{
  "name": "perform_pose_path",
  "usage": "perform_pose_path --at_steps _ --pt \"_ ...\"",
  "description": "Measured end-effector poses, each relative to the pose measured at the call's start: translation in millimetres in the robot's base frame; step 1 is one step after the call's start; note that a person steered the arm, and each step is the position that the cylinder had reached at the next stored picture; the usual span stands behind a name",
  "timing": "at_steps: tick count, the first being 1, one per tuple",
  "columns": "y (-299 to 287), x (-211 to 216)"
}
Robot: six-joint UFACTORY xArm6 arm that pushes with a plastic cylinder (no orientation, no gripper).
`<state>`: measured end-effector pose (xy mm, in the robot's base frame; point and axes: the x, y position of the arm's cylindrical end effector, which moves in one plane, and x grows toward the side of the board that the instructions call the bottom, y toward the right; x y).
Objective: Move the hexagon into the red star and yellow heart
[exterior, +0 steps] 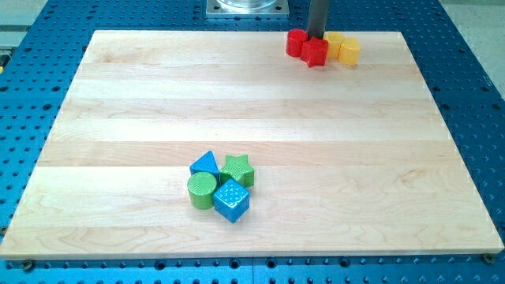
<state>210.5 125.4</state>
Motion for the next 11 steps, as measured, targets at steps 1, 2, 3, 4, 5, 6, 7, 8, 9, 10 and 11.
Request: perform_pose_path --at_steps 1,2,3,4,5,6,7,8,9,10,11 --pt "29 -17" --pt "72 -16" --pt "44 -13" --pt "5 -5" --pt "-2 6" --pt "0 -9" --pt "30 -17" --pt "33 -5" --pt "21 0" --pt "11 -1" --pt "-6 0"
